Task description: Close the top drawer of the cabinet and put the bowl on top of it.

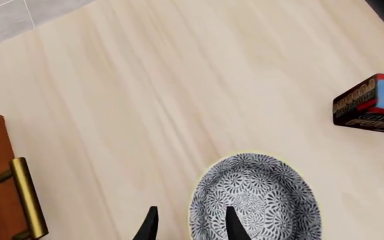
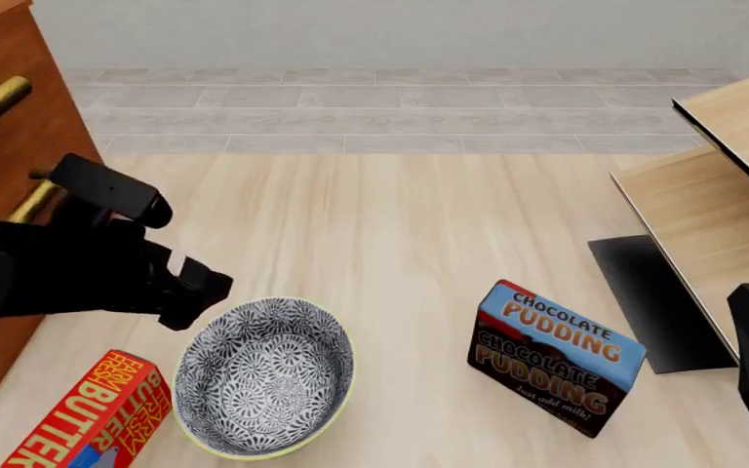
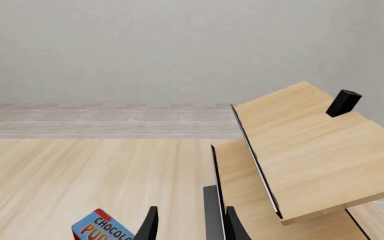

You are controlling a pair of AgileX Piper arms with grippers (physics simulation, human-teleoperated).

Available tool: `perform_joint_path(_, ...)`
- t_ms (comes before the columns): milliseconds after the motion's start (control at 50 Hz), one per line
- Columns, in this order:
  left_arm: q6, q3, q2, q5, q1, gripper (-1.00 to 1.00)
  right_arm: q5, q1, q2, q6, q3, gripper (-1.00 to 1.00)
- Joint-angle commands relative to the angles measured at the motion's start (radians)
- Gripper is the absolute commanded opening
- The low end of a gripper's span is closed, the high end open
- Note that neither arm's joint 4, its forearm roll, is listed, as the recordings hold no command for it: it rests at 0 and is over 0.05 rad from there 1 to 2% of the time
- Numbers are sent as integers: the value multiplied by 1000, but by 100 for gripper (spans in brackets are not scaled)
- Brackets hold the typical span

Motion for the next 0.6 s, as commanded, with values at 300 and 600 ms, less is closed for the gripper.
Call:
perform_joint_path(300, -35, 44, 56, -70, -8, 100, -6, 0, 0, 0, 7, 100)
perform_joint_path(600, -65, 45, 100, -110, 1, 100, -6, 0, 0, 0, 6, 100)
